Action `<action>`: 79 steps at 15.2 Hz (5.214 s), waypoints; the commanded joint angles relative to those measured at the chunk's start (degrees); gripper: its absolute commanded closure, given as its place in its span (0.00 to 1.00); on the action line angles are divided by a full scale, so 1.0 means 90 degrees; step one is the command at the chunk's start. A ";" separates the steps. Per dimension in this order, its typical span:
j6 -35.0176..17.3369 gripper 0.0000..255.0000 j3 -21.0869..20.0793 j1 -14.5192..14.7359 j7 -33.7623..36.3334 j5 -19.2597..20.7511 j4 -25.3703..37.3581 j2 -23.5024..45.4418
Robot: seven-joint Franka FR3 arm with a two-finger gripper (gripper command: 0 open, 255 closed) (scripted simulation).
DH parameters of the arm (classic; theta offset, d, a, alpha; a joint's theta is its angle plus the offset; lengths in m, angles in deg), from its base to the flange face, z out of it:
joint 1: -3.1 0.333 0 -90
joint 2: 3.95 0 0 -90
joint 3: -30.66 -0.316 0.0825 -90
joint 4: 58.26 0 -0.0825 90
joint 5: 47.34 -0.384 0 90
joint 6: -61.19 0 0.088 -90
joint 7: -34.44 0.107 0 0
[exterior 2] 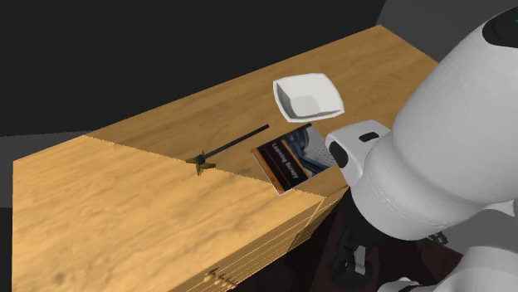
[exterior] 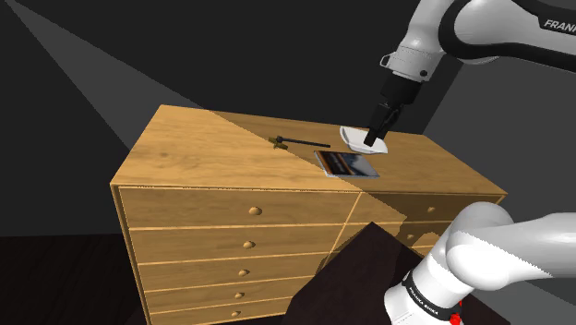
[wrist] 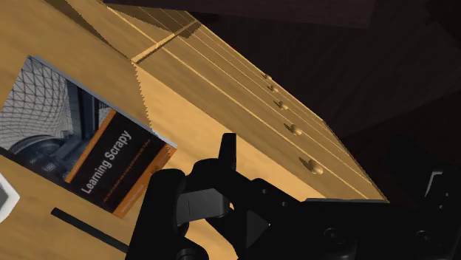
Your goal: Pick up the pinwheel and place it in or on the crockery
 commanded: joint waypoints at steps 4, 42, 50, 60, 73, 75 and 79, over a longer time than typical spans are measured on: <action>-0.0520 0.00 0.0436 0.0036 -0.0830 0.0275 -0.0245 0.0196; -0.3730 0.00 0.2867 0.0371 -1.0378 -0.2596 0.4073 0.7994; -0.3880 0.00 0.2819 0.0367 -1.0426 -0.2679 0.4035 0.8116; -0.3841 1.00 0.2819 0.0362 -1.0409 -0.2674 0.4091 0.8133; -0.3189 1.00 0.2969 0.0438 -1.0088 -0.2346 0.4398 0.7709; -0.3055 1.00 0.2990 0.0445 -1.0031 -0.2293 0.4485 0.7649; -0.2782 1.00 0.3027 0.0452 -0.9920 -0.2198 0.4678 0.7542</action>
